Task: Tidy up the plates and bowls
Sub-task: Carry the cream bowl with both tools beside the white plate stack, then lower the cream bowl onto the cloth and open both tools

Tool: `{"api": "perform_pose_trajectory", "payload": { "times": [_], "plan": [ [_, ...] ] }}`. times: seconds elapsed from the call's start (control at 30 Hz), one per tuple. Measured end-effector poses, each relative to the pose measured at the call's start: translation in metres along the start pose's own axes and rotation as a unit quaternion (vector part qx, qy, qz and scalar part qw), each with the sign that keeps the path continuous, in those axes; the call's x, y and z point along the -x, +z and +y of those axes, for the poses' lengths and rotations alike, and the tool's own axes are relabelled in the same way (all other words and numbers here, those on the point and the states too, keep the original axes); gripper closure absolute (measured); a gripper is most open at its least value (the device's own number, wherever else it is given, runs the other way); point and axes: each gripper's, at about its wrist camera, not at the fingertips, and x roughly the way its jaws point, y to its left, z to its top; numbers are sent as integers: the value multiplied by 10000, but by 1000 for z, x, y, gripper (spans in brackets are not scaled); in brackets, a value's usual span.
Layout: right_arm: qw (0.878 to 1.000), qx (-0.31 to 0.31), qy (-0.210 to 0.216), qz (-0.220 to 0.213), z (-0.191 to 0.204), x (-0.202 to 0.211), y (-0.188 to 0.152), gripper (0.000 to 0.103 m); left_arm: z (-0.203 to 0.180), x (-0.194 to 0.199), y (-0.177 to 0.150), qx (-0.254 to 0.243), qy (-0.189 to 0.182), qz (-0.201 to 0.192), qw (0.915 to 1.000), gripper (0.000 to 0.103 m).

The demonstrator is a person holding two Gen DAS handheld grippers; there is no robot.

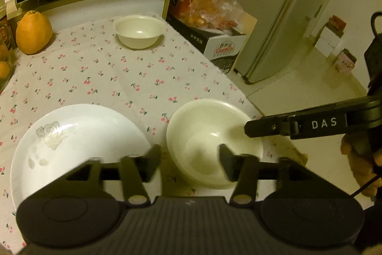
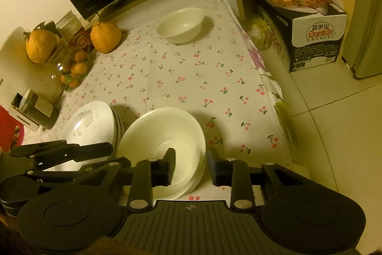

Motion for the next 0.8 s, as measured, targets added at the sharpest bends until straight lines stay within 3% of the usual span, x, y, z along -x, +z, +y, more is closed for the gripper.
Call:
{"api": "perform_pose_trajectory", "payload": {
  "times": [0.13, 0.23, 0.37, 0.5, 0.8],
  "plan": [
    [9998, -79, 146, -103, -5, 5, 4, 38, 1, 2, 6, 60, -27, -84, 9999, 22],
    [9995, -153, 241, -134, -10, 6, 7, 26, 4, 3, 11, 116, 42, -117, 9999, 9],
    [9993, -179, 319, -92, -16, 4, 13, 18, 13, 5, 19, 319, 163, -182, 9992, 5],
    [9993, -136, 342, -102, -18, 4, 26, 16, 21, 11, 31, 539, 328, -351, 9974, 0],
    [9979, -166, 505, -379, -27, -6, 73, 8, 41, -1, 79, 1029, 431, -473, 9926, 0]
  ]
}}
